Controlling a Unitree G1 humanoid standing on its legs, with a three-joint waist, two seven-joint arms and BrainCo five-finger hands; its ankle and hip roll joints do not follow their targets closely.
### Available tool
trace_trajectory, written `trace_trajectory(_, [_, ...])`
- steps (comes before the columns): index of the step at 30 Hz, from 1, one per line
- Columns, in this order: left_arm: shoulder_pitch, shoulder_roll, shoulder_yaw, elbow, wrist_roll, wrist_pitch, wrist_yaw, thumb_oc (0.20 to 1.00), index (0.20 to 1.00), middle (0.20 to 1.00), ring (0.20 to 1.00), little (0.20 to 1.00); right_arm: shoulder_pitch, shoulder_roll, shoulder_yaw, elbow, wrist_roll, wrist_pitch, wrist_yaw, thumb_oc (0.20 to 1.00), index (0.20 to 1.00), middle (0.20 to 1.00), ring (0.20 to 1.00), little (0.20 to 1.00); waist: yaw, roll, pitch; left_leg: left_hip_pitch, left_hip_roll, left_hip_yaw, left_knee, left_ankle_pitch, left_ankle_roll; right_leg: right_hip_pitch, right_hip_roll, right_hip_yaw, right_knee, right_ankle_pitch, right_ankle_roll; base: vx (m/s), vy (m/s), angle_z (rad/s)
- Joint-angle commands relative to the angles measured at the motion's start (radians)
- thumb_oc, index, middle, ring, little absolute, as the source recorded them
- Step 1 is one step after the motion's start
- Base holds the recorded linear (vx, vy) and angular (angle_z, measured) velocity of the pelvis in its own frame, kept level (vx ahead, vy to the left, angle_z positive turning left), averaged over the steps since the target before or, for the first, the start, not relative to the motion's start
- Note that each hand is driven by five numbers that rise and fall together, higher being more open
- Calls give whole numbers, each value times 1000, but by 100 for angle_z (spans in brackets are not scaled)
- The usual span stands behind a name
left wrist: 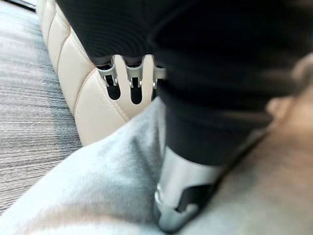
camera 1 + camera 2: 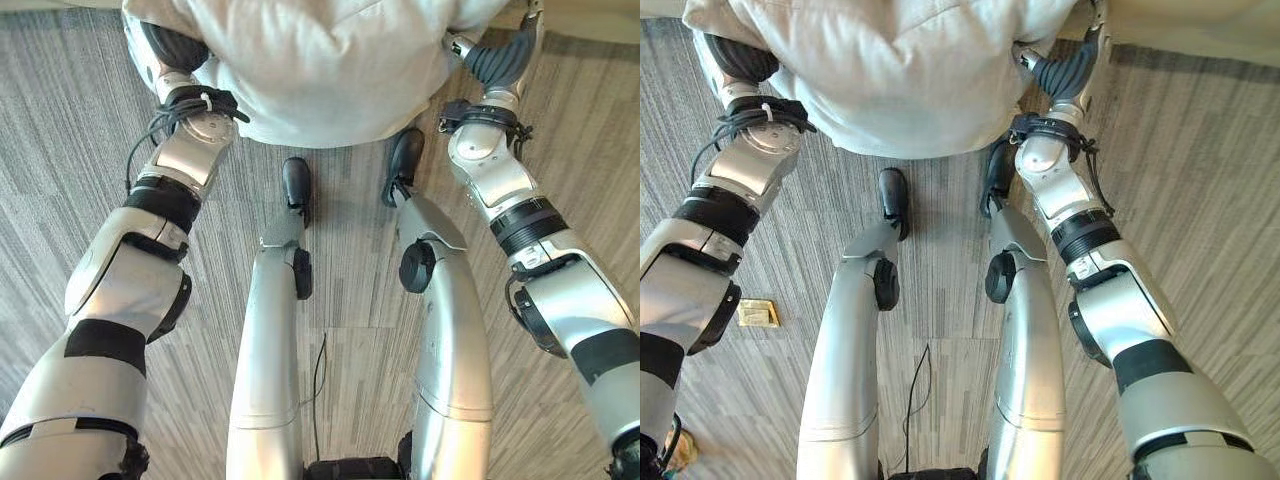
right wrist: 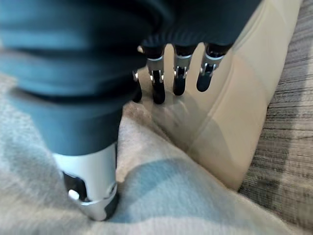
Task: Pick up all the scattered cushions and arrange them neatly on the sofa.
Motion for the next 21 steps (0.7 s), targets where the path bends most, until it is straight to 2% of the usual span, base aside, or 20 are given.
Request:
trace_trajectory(1, [1,-185,-30,-145,-51,-211,-123,896,896,896,896,896,-45,106,43,-74,185,-131,200,796,796,796,796,796,6,42,-143,65,-18,29,-9,-53,-13,31,1,28,128,-199,89,10,-4,6])
trace_trajectory(2, [16,-215,-19,-170,-100,-226,-150,514,514,514,514,514,-34,125,21,-92,246,-160,233,200,200,200,200,200,8,42,-147,69,-19,28,-14,-52,-14,34,6,31,123,-198,88,4,-22,3])
trace_trajectory(3, [41,-257,-4,-194,-143,-237,-180,200,200,200,200,200,-21,142,-2,-109,278,-182,264,200,200,200,200,200,5,40,-158,72,-21,30,-21,-50,-15,32,11,30,117,-195,88,0,0,0])
trace_trajectory(5, [57,-277,2,-205,-171,-246,-200,200,200,200,200,200,-6,149,-18,-123,296,-201,282,200,200,200,200,200,4,39,-172,80,-21,33,-37,-46,-17,40,15,32,102,-186,90,0,0,0])
trace_trajectory(7, [125,-368,38,-262,-241,-277,-224,200,200,200,200,200,40,169,-66,-179,316,-241,297,200,200,200,200,200,-5,37,-195,135,-15,41,-135,-27,-20,96,24,21,1,-158,99,-57,-42,-6])
trace_trajectory(9, [158,-396,46,-284,-267,-287,-229,200,200,200,200,200,69,180,-78,-208,318,-251,296,200,200,200,200,200,-7,38,-200,181,-13,39,-193,-11,-21,142,27,16,-52,-142,101,-71,-28,-4])
trace_trajectory(12, [237,-436,80,-339,-306,-295,-254,200,200,200,200,200,145,199,-110,-278,315,-267,300,200,200,200,200,200,-14,41,-206,280,-8,37,-302,12,-28,237,35,7,-149,-124,107,-90,-25,-1])
trace_trajectory(13, [307,-452,92,-373,-323,-292,-276,200,200,200,200,200,218,203,-111,-310,309,-255,317,200,200,200,200,200,-18,39,-205,367,-11,30,-371,33,-32,321,40,6,-214,-107,107,-92,-37,-37])
trace_trajectory(15, [344,-450,100,-401,-328,-290,-285,200,200,200,200,200,266,201,-112,-331,305,-256,323,200,200,200,200,200,-18,38,-205,416,-8,26,-407,41,-34,368,40,6,-251,-99,109,-71,-33,-22])
trace_trajectory(17, [466,-428,119,-488,-312,-276,-307,200,200,200,200,200,413,183,-107,-406,273,-223,358,200,200,200,200,200,-19,34,-216,544,-6,22,-486,56,-44,494,41,2,-335,-86,109,-77,-42,0])
trace_trajectory(18, [476,-429,118,-494,-311,-274,-306,200,200,200,200,200,423,184,-106,-413,270,-220,357,200,200,200,200,200,-18,33,-211,563,-6,23,-498,59,-45,513,42,1,-346,-83,109,-68,-52,4])
trace_trajectory(19, [564,-399,130,-546,-286,-257,-316,200,200,200,200,200,530,168,-101,-469,234,-201,375,200,200,200,200,200,-17,30,-221,661,-5,19,-554,68,-48,606,48,-5,-396,-77,110,-37,-52,10])
trace_trajectory(21, [615,-387,125,-569,-276,-249,-323,200,200,200,200,200,584,163,-97,-488,216,-184,384,200,200,200,200,200,-15,27,-213,743,-5,16,-591,77,-47,687,49,-12,-437,-68,109,-15,-58,-9])
